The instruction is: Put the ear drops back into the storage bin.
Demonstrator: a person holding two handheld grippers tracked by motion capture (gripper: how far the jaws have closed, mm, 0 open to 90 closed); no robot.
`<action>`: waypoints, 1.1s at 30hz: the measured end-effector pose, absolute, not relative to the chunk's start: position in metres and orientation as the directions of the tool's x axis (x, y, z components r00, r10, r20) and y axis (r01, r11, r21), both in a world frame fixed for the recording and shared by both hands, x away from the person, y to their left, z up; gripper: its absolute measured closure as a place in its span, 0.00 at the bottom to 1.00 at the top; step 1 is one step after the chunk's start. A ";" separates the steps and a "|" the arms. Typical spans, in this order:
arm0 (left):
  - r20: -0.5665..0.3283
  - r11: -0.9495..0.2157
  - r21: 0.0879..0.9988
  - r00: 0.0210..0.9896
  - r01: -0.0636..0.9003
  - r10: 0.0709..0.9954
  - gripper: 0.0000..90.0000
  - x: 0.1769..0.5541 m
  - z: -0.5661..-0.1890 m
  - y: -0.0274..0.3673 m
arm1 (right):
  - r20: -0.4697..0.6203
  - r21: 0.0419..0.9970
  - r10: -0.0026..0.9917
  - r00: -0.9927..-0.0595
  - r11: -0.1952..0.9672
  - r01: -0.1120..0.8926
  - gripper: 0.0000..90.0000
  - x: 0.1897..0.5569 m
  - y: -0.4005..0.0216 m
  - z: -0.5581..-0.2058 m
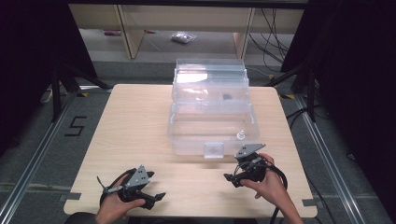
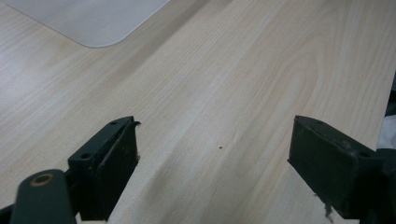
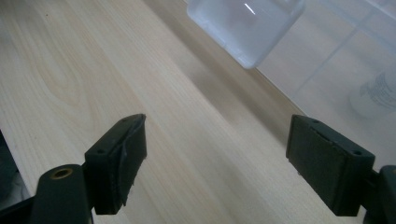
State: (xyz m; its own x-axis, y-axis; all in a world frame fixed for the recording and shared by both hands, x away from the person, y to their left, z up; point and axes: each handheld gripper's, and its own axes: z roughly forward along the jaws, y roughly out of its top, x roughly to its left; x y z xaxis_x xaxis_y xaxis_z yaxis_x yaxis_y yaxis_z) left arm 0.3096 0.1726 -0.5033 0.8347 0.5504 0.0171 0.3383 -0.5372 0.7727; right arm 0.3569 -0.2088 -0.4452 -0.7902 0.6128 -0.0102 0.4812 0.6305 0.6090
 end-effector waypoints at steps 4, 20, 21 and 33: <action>0.014 -0.535 0.772 0.832 0.343 0.554 0.17 0.309 -0.504 0.172 | 0.000 0.616 0.617 -0.787 0.619 0.487 0.24 0.355 -0.212 -0.449; 0.017 -0.542 0.770 0.837 0.338 0.547 0.17 0.310 -0.504 0.173 | 0.026 0.632 0.656 -0.754 0.573 0.521 0.23 0.336 -0.231 -0.469; 0.017 -0.539 0.772 0.838 0.336 0.546 0.17 0.310 -0.504 0.173 | 0.038 0.628 0.665 -0.746 0.565 0.535 0.23 0.335 -0.232 -0.469; 0.023 -0.547 0.769 0.840 0.333 0.543 0.17 0.311 -0.504 0.173 | 0.047 0.648 0.679 -0.733 0.538 0.539 0.22 0.325 -0.245 -0.475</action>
State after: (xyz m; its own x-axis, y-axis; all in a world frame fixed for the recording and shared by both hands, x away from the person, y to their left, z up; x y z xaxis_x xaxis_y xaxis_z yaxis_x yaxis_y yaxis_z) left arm 0.3107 0.1728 -0.5039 0.8396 0.5428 0.0225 0.3327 -0.5466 0.7685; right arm 0.3253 -0.2450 -0.4750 -0.7331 0.6785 0.0469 0.5391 0.5376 0.6484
